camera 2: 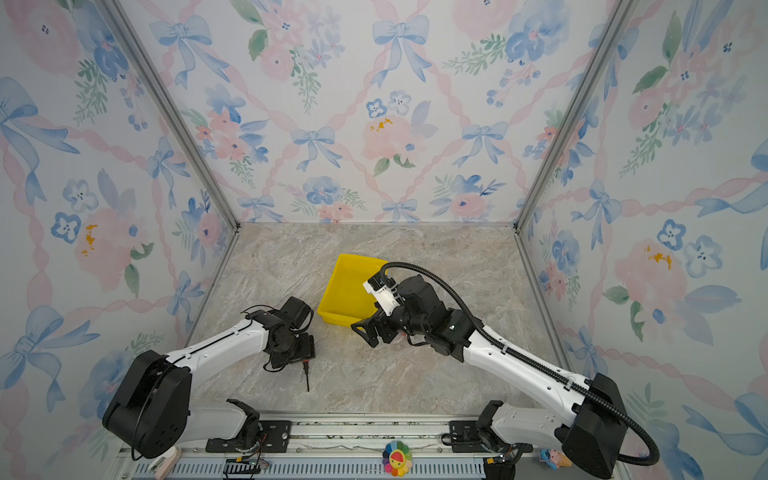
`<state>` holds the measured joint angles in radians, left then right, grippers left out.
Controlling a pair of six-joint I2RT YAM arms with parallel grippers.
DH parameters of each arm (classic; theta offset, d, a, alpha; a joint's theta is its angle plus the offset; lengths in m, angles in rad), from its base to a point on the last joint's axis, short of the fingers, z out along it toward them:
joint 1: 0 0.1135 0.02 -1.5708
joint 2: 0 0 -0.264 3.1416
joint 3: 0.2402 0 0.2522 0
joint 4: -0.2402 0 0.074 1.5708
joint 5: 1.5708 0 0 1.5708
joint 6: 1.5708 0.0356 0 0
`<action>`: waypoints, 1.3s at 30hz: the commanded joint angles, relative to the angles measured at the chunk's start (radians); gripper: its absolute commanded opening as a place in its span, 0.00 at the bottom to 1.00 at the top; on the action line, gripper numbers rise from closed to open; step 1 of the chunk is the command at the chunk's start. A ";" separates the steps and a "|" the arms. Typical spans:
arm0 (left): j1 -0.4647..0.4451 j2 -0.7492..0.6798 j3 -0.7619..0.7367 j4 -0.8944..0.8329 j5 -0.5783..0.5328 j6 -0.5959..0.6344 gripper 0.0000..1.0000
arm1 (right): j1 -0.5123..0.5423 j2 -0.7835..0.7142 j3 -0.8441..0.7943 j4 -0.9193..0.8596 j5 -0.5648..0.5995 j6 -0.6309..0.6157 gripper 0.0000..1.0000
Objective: Put the screwdriver in the bin
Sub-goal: 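Close the left gripper on the screwdriver handle and lift it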
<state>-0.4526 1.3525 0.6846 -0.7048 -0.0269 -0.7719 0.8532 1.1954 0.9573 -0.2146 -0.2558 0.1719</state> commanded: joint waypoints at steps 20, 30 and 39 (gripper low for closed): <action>-0.067 0.144 0.088 0.005 -0.090 -0.045 0.34 | -0.066 -0.053 -0.072 0.057 -0.024 0.049 0.97; -0.075 0.137 0.090 0.003 -0.092 -0.050 0.05 | -0.080 -0.059 -0.072 0.061 -0.025 0.043 0.97; -0.077 0.056 0.112 -0.002 -0.087 -0.040 0.00 | -0.101 -0.051 -0.050 0.058 -0.012 0.046 0.97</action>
<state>-0.5236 1.4605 0.7673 -0.6865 -0.1078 -0.8165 0.7670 1.1496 0.8951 -0.1673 -0.2695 0.2092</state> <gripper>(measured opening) 0.129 0.967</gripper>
